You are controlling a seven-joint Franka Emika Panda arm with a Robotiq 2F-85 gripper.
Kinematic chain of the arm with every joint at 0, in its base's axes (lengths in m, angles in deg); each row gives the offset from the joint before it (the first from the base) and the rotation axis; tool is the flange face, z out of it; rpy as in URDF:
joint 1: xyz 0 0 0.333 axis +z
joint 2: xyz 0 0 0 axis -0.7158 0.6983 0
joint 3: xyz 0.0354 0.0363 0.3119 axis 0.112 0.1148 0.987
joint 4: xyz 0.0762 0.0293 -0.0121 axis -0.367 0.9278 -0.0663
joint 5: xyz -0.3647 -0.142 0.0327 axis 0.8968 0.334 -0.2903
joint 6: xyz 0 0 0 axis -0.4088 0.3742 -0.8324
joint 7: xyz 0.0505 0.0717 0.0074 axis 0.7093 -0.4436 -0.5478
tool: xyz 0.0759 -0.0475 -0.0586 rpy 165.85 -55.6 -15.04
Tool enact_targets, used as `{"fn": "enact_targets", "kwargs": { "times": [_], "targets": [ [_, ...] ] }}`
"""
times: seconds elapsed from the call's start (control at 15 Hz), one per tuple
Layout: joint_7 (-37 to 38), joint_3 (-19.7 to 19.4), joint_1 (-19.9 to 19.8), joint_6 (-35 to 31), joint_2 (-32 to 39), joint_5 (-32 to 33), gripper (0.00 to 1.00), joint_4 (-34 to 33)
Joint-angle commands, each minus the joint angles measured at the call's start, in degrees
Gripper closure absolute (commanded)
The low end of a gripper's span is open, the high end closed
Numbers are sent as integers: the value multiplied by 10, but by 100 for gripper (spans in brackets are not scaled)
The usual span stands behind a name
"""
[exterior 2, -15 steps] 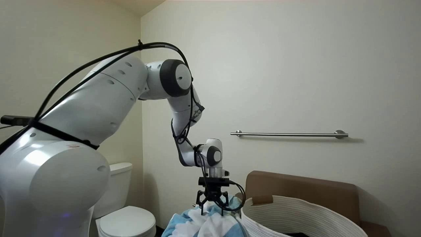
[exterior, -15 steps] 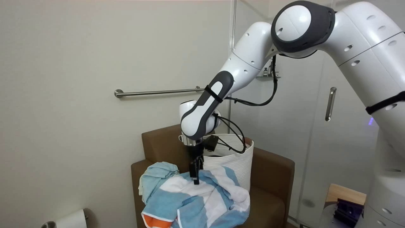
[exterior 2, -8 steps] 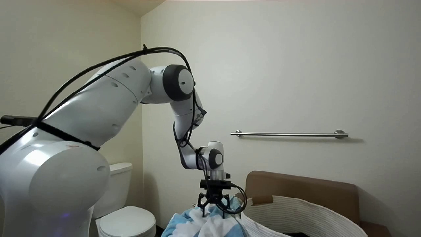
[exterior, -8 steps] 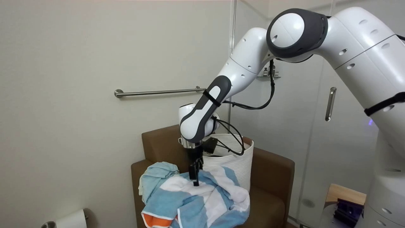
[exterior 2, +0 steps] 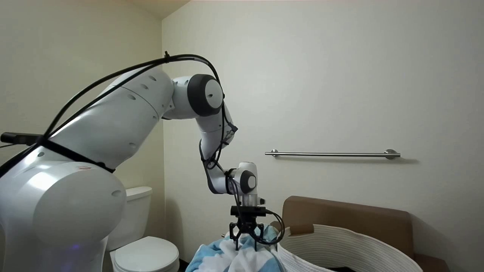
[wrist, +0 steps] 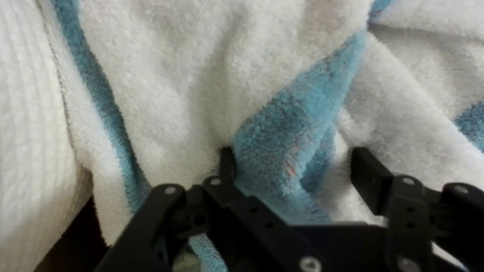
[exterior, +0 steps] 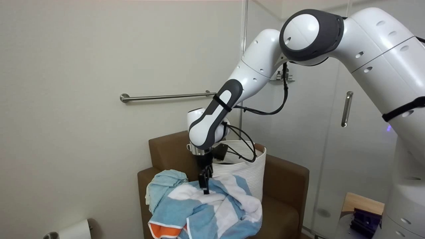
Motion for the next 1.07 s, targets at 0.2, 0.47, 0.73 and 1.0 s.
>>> {"fn": "enact_targets", "kwargs": {
  "times": [0.2,0.47,0.73,1.0],
  "targets": [
    [5,0,-4,-10,7,28,72,-4],
    [5,1,-4,-11,6,33,95,-5],
    [3,2,-5,-14,2,33,94,-1],
    [2,4,-6,-16,-11,33,95,9]
  ]
}}
